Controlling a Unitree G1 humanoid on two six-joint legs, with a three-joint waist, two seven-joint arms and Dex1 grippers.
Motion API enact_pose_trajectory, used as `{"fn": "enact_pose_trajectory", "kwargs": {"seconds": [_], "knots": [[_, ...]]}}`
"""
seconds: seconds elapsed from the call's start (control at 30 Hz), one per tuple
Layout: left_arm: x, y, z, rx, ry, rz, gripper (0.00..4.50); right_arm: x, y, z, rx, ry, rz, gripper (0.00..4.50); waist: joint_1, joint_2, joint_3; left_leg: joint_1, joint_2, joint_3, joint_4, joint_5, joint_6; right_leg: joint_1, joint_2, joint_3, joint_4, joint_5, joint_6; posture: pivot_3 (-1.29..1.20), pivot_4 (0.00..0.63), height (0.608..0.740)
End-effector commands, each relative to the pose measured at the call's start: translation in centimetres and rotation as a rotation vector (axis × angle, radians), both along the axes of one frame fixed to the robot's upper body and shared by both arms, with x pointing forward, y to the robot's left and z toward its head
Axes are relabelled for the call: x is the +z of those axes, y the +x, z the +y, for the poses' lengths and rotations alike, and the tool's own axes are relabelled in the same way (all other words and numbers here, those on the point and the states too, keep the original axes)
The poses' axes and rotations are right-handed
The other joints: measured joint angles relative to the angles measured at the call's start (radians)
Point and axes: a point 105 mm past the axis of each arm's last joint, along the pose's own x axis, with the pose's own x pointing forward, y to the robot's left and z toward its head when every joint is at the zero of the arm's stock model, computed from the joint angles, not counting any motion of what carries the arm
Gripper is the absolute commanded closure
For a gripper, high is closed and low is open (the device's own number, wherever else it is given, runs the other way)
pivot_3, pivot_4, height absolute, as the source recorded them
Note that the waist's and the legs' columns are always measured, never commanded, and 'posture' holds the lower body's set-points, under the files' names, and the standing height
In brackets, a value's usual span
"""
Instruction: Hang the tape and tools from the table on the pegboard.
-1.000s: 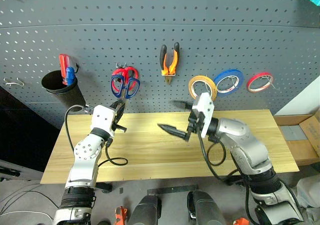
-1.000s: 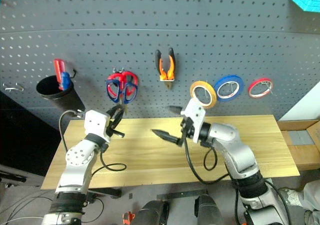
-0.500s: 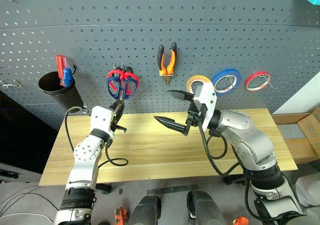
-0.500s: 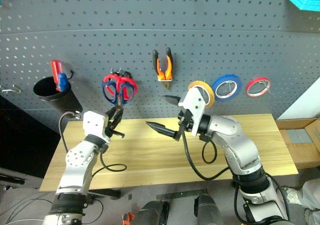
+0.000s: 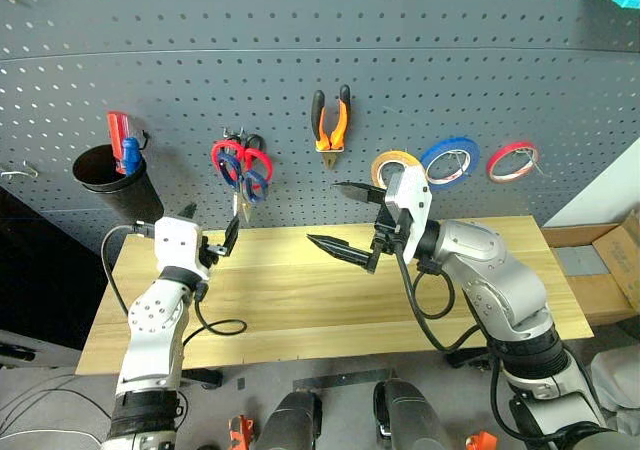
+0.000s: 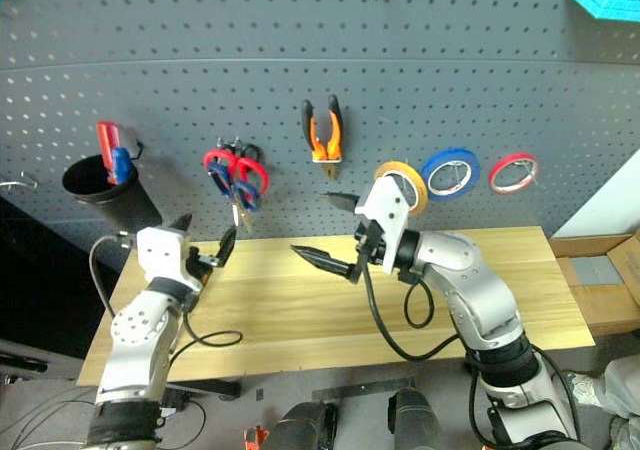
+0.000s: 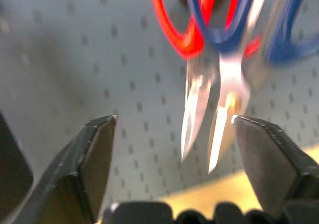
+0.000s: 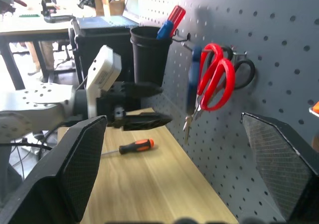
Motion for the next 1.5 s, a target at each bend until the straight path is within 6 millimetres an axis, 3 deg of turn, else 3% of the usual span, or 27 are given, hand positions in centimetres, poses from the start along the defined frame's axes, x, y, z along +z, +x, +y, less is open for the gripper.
{"fn": "enact_pose_trajectory", "kwargs": {"seconds": [0.03, 0.1, 0.2, 0.4, 0.6, 0.77, 1.07, 1.47, 1.5], "knots": [[-2.2, -1.1, 2.6, 0.087, -0.114, 0.206, 0.6, -2.7, -2.4, 0.8, 0.103, -0.132, 0.045, 0.0, 0.001, 0.0, 0.0, 0.0, 0.0, 0.0, 0.0, 0.0, 0.0, 0.0, 0.0, 0.0, 0.0, 0.0, 0.0, -0.01, 0.223, 0.74], [-2.7, -1.4, 3.1, 0.106, -0.157, 0.276, 0.6, -3.4, -2.4, 0.8, 0.089, -0.163, 0.058, 0.0, 0.001, 0.0, 0.001, 0.0, 0.001, -0.001, 0.0, -0.001, 0.002, 0.0, 0.001, -0.001, 0.0, 0.0, 0.0, -0.01, 0.226, 0.74], [-2.3, -1.5, 4.0, 0.089, -0.135, 0.37, 0.6, -5.4, -0.6, 0.6, -0.015, -0.263, 0.062, 0.0, 0.002, 0.0, 0.001, 0.001, 0.0, -0.001, 0.001, -0.002, 0.004, 0.001, 0.0, 0.0, 0.001, 0.0, 0.0, 0.0, 0.237, 0.74], [0.2, -0.1, 7.0, 0.114, -0.097, 0.441, 0.6, -6.5, 0.2, 1.9, -0.058, -0.271, 0.011, 0.0, 0.005, 0.001, 0.004, 0.005, 0.0, -0.002, 0.0, -0.002, 0.004, 0.001, 0.0, -0.001, 0.0, 0.0, 0.0, 0.02, 0.256, 0.74], [-2.0, 0.8, 9.0, 0.182, -0.052, 0.557, 0.6, -6.5, -0.1, 3.0, -0.059, -0.265, -0.017, 0.0, 0.003, 0.001, 0.005, 0.004, 0.0, -0.001, -0.002, 0.0, 0.0, 0.001, 0.0, 0.0, 0.0, 0.0, 0.0, 0.02, 0.262, 0.74], [-3.8, 1.4, 9.2, 0.174, -0.043, 0.652, 0.6, -6.0, -0.5, 3.2, -0.051, -0.244, -0.018, 0.0, 0.004, -0.002, 0.009, 0.003, 0.0, -0.001, -0.002, 0.0, 0.0, 0.001, 0.0, 0.0, 0.0, 0.0, 0.0, 0.01, 0.267, 0.74], [-5.3, 2.6, 9.0, 0.161, -0.013, 0.712, 0.6, -5.6, -0.6, 2.8, -0.061, -0.254, -0.029, 0.0, 0.003, -0.003, 0.012, 0.002, 0.0, -0.001, -0.002, 0.0, 0.0, 0.001, 0.0, 0.0, 0.0, 0.0, 0.0, -0.01, 0.272, 0.74], [-8.6, 2.0, 8.3, 0.176, -0.049, 0.836, 0.6, -5.4, -0.9, 2.8, -0.073, -0.249, -0.013, 0.0, 0.001, -0.003, 0.016, 0.0, 0.0, -0.002, -0.002, 0.0, 0.001, -0.001, 0.0, -0.001, 0.0, 0.0, 0.0, -0.02, 0.274, 0.74], [-8.7, 1.9, 8.5, 0.191, -0.044, 0.833, 0.76, -5.3, -0.9, 2.7, -0.077, -0.247, -0.014, 0.0, 0.001, -0.003, 0.016, 0.0, 0.0, -0.002, -0.002, 0.0, 0.001, -0.001, 0.0, -0.001, 0.0, 0.0, 0.0, -0.02, 0.274, 0.74]]}}
